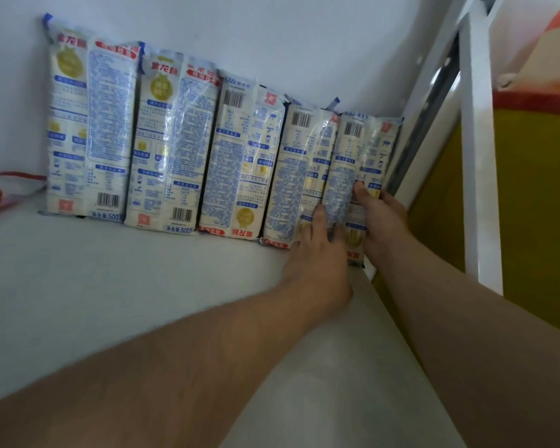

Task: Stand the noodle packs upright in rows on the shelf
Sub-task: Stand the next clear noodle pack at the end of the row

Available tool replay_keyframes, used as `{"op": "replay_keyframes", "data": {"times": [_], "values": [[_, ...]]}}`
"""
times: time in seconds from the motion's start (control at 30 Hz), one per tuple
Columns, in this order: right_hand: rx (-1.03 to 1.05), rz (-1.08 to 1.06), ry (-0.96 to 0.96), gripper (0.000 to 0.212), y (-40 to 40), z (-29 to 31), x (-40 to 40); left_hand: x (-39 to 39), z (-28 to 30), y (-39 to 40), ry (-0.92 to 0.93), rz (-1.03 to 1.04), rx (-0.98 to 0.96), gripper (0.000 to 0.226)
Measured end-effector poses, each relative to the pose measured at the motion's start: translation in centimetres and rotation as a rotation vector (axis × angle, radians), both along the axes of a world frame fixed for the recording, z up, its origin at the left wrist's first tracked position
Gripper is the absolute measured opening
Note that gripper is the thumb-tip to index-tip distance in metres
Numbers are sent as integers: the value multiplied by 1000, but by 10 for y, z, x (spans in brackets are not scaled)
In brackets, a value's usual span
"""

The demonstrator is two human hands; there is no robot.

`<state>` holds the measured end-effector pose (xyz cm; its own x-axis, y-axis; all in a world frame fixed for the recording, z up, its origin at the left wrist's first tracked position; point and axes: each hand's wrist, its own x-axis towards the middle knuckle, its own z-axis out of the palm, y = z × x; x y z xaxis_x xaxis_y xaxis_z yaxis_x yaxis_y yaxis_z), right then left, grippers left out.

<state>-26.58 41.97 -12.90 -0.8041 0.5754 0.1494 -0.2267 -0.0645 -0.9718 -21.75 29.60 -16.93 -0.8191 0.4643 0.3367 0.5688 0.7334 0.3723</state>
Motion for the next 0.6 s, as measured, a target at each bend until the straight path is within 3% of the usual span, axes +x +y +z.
{"op": "replay_keyframes", "data": {"times": [0.13,0.4,0.6], "values": [[11,-47,3,8,-1,-1,-3,-3,3,5,4,32,-22,90],[-2,-245,-240,60,-11,-3,9,-9,4,0,27,68,-82,88],[110,-263,-307,60,-17,5,17,-1,3,-13,-19,-3,-45,83]]}}
